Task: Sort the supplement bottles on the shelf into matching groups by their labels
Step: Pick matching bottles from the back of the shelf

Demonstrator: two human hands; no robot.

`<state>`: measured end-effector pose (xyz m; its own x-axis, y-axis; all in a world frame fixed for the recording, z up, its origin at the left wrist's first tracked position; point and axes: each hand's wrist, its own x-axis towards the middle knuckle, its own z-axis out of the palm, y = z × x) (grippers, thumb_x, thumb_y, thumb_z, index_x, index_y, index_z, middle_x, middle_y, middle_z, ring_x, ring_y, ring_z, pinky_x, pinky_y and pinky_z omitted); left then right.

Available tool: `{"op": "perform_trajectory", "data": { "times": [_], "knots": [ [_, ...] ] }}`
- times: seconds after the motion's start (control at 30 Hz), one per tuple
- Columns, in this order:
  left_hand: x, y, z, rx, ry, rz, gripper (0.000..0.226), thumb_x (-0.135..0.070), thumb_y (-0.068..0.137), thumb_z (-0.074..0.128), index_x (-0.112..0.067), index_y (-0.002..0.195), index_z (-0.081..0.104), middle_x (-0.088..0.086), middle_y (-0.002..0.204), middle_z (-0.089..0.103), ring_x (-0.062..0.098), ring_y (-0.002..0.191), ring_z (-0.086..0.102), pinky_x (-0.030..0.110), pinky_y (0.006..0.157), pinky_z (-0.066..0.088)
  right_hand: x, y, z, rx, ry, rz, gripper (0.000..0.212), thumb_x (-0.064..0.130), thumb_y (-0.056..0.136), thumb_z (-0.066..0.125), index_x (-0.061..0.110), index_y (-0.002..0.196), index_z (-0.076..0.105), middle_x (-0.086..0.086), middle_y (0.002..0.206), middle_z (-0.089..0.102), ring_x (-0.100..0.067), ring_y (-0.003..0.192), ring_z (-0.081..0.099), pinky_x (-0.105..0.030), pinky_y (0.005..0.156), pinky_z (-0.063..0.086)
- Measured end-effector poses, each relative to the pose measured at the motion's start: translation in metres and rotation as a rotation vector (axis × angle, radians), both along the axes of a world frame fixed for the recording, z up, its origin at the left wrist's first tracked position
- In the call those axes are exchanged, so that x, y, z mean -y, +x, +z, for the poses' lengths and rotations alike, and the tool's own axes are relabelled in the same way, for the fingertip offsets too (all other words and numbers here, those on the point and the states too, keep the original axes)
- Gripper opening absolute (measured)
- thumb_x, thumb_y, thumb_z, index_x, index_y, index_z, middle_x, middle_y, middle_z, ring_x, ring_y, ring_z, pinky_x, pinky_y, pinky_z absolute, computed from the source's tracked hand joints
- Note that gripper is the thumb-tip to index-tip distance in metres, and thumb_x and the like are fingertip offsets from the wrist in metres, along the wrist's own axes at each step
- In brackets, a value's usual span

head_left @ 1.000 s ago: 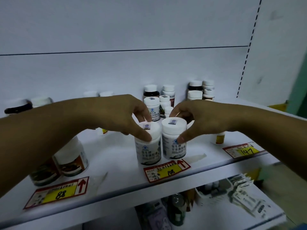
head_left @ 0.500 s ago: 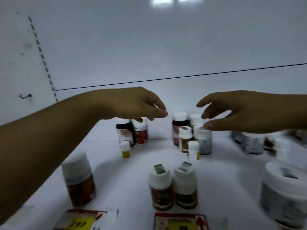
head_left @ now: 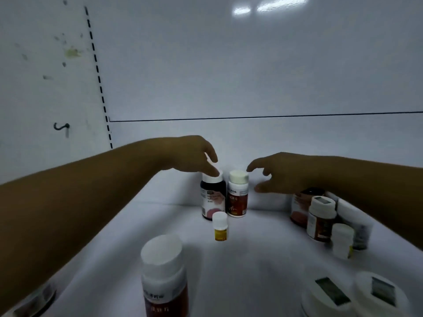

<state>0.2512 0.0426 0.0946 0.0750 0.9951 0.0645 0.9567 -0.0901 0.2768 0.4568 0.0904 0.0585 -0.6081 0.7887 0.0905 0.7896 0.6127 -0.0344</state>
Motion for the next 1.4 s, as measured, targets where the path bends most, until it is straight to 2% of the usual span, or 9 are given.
{"op": "perform_trajectory", "data": {
  "times": [0.17, 0.3, 0.43, 0.6, 0.77, 1.0, 1.13, 1.23, 1.4],
  "knots": [
    [-0.049, -0.007, -0.029, -0.198, 0.008, 0.043, 0.061, -0.049, 0.082, 0.062, -0.012, 0.131, 0.052, 0.009, 0.131, 0.056, 0.024, 0.114, 0.054, 0.027, 0.082, 0.040, -0.036, -0.035, -0.015, -0.064, -0.017, -0.095, 0.054, 0.045, 0.086, 0.056, 0.022, 0.133, 0.043, -0.006, 0.133, 0.053, -0.022, 0.113, 0.050, -0.027, 0.086, 0.037],
    [-0.073, -0.012, -0.041, -0.120, 0.004, 0.046, 0.045, -0.049, 0.077, 0.067, -0.006, 0.090, 0.063, 0.010, 0.088, 0.067, 0.022, 0.074, 0.064, 0.027, 0.058, 0.051, -0.052, -0.047, -0.024, -0.096, -0.006, -0.130, 0.041, 0.042, 0.084, 0.060, 0.015, 0.113, 0.051, -0.009, 0.114, 0.060, -0.021, 0.094, 0.053, -0.032, 0.077, 0.046],
    [-0.082, -0.014, -0.047, -0.050, 0.057, 0.070, 0.038, -0.045, 0.071, 0.075, -0.012, 0.072, 0.056, 0.007, 0.072, 0.064, 0.018, 0.056, 0.062, 0.025, 0.045, 0.052, -0.057, -0.052, -0.029, -0.163, 0.069, -0.147, 0.033, 0.039, 0.081, 0.064, 0.014, 0.099, 0.053, -0.009, 0.105, 0.061, -0.019, 0.086, 0.052, -0.029, 0.070, 0.044],
    [-0.069, -0.023, -0.034, 0.086, 0.038, 0.090, 0.046, -0.035, 0.069, 0.078, 0.004, 0.091, 0.068, 0.019, 0.092, 0.071, 0.029, 0.079, 0.070, 0.035, 0.063, 0.060, -0.052, -0.049, -0.015, -0.267, 0.104, -0.135, 0.037, 0.034, 0.080, 0.065, 0.016, 0.111, 0.056, -0.008, 0.116, 0.060, -0.018, 0.092, 0.049, -0.027, 0.076, 0.040],
    [-0.016, -0.055, 0.007, 0.204, 0.167, 0.090, 0.031, -0.030, 0.067, 0.076, -0.006, 0.087, 0.071, 0.012, 0.090, 0.072, 0.019, 0.070, 0.067, 0.030, 0.061, 0.060, -0.016, -0.042, 0.025, -0.460, 0.177, -0.021, 0.032, 0.037, 0.077, 0.066, 0.024, 0.107, 0.064, -0.001, 0.108, 0.064, -0.011, 0.084, 0.054, -0.023, 0.067, 0.038],
    [0.074, -0.092, 0.020, 0.137, 0.088, 0.128, 0.028, -0.031, 0.070, 0.075, -0.016, 0.093, 0.072, -0.004, 0.084, 0.071, 0.008, 0.073, 0.067, 0.017, 0.057, 0.057, 0.053, -0.086, 0.044, -0.666, -0.164, 0.378, 0.024, 0.034, 0.073, 0.070, 0.027, 0.095, 0.071, 0.002, 0.098, 0.072, -0.015, 0.087, 0.069, -0.034, 0.082, 0.056],
    [0.113, -0.113, 0.009, 0.055, 0.028, 0.185, 0.038, -0.037, 0.070, 0.075, -0.023, 0.104, 0.069, -0.005, 0.096, 0.070, 0.009, 0.088, 0.065, 0.022, 0.074, 0.052, 0.075, -0.108, 0.046, -0.672, -0.247, 0.524, 0.036, 0.044, 0.058, 0.066, 0.028, 0.090, 0.073, 0.010, 0.087, 0.075, -0.006, 0.080, 0.070, -0.013, 0.064, 0.054],
    [0.134, -0.124, 0.001, 0.041, -0.008, 0.227, 0.039, -0.037, 0.069, 0.075, -0.026, 0.106, 0.068, -0.004, 0.099, 0.071, 0.006, 0.087, 0.065, 0.019, 0.065, 0.047, 0.081, -0.116, 0.045, -0.645, -0.224, 0.557, 0.039, 0.048, 0.054, 0.066, 0.030, 0.088, 0.073, 0.018, 0.085, 0.073, 0.000, 0.076, 0.069, -0.005, 0.055, 0.047],
    [0.151, -0.129, -0.006, -0.050, -0.081, 0.271, 0.034, -0.037, 0.067, 0.076, -0.027, 0.100, 0.069, -0.005, 0.098, 0.071, 0.010, 0.090, 0.066, 0.025, 0.074, 0.049, 0.079, -0.113, 0.043, -0.666, -0.202, 0.521, 0.046, 0.057, 0.046, 0.067, 0.038, 0.088, 0.072, 0.018, 0.085, 0.074, -0.001, 0.078, 0.069, -0.029, 0.077, 0.050]
  ]
}}
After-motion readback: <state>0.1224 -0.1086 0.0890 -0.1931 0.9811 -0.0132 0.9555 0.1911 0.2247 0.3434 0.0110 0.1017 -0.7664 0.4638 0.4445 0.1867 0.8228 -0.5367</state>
